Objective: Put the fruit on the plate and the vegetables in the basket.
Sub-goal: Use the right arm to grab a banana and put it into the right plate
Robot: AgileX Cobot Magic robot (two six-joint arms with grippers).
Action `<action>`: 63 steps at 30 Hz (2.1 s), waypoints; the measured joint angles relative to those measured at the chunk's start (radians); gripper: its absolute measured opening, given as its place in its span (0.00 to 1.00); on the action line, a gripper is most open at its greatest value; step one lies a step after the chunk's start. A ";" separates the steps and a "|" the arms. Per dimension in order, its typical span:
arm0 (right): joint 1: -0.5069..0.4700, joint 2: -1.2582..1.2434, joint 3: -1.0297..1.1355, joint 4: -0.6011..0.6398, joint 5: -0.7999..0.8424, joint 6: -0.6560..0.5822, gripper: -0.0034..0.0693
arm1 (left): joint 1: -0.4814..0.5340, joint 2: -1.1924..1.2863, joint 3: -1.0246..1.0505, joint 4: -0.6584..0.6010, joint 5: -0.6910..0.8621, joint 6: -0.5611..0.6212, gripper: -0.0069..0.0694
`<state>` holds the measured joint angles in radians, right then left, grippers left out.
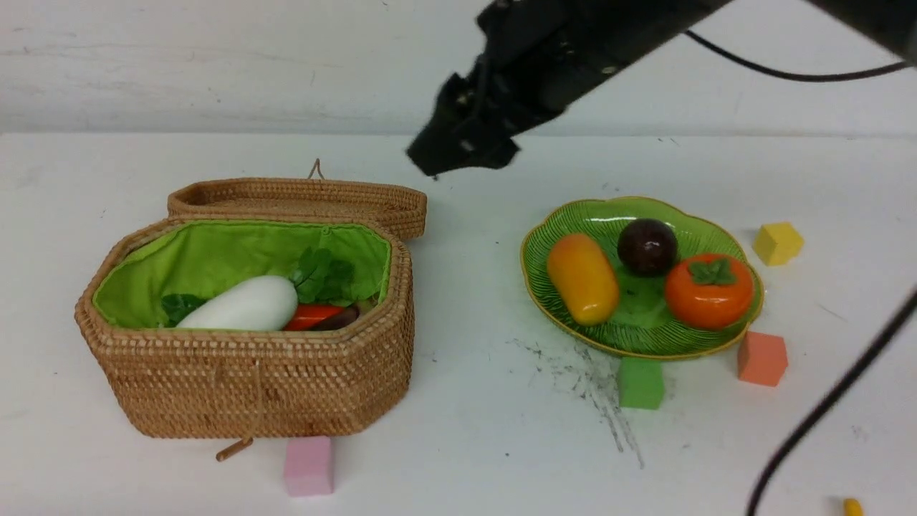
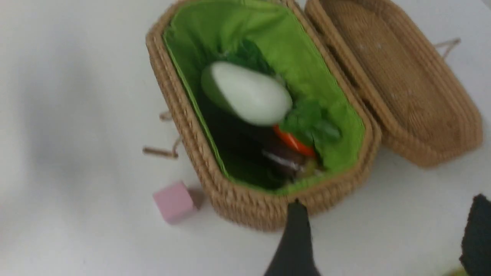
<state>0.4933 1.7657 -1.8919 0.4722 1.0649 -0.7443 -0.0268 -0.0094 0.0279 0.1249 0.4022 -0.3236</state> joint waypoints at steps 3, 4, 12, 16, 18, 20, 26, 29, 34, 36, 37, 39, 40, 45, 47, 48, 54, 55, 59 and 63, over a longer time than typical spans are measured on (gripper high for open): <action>-0.044 -0.102 0.161 -0.112 0.069 -0.038 0.76 | 0.000 0.000 0.000 0.000 0.000 0.000 0.40; -0.066 -0.162 0.270 -0.189 0.105 -0.047 0.75 | 0.000 0.000 0.000 0.000 0.000 0.000 0.40; -0.079 -0.234 0.843 -0.453 0.059 -0.050 0.74 | 0.000 0.000 0.000 0.000 0.000 0.000 0.40; -0.080 -0.240 0.984 -0.472 -0.001 -0.044 0.74 | 0.000 0.000 0.000 0.000 0.000 0.000 0.40; -0.080 -0.242 1.029 -0.457 -0.042 -0.044 0.74 | 0.000 0.000 0.000 0.000 0.000 0.000 0.40; -0.080 -0.246 1.047 -0.433 -0.067 -0.044 0.74 | 0.000 0.000 0.000 0.000 0.000 0.000 0.40; -0.080 -0.248 1.087 -0.328 -0.122 -0.101 0.74 | 0.000 0.000 0.000 0.000 0.000 0.000 0.40; -0.080 -0.239 1.108 -0.278 -0.193 -0.111 0.73 | 0.000 0.000 0.000 0.000 0.000 0.000 0.40; -0.080 -0.202 1.127 -0.261 -0.264 -0.111 0.61 | 0.000 0.000 0.000 0.000 0.000 0.000 0.40; -0.080 -0.185 1.130 -0.267 -0.269 -0.111 0.53 | 0.000 0.000 0.000 0.000 0.000 0.000 0.40; -0.080 -0.181 1.130 -0.271 -0.268 -0.111 0.49 | 0.000 0.000 0.000 0.000 0.000 0.000 0.40; -0.080 -0.176 1.127 -0.273 -0.265 -0.111 0.49 | 0.000 0.000 0.000 0.000 0.000 0.000 0.40; -0.080 -0.176 1.125 -0.274 -0.263 -0.111 0.49 | 0.000 0.000 0.000 0.000 0.000 0.000 0.40; -0.080 -0.168 1.063 -0.286 -0.207 -0.110 0.49 | 0.000 0.000 0.000 0.000 0.000 0.000 0.40; -0.081 -0.168 0.987 -0.285 -0.164 -0.094 0.49 | 0.000 0.000 0.000 0.000 0.000 0.000 0.40; -0.085 -0.168 0.954 -0.285 -0.147 -0.083 0.49 | 0.000 0.000 0.000 0.000 0.000 0.000 0.40; -0.151 -0.155 0.696 -0.284 -0.124 -0.023 0.49 | 0.000 0.000 0.000 0.000 0.000 0.000 0.40; -0.163 -0.143 0.649 -0.285 -0.134 -0.021 0.49 | 0.000 0.000 0.000 0.000 0.000 0.000 0.40; -0.179 -0.049 0.481 -0.313 -0.137 -0.021 0.49 | 0.000 0.000 0.000 0.000 0.000 0.000 0.40; -0.179 0.117 0.297 -0.321 -0.096 -0.010 0.49 | 0.000 0.000 0.000 0.000 0.000 0.000 0.40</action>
<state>0.3141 1.8822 -1.5947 0.1514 0.9688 -0.7542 -0.0268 -0.0094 0.0279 0.1249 0.4022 -0.3236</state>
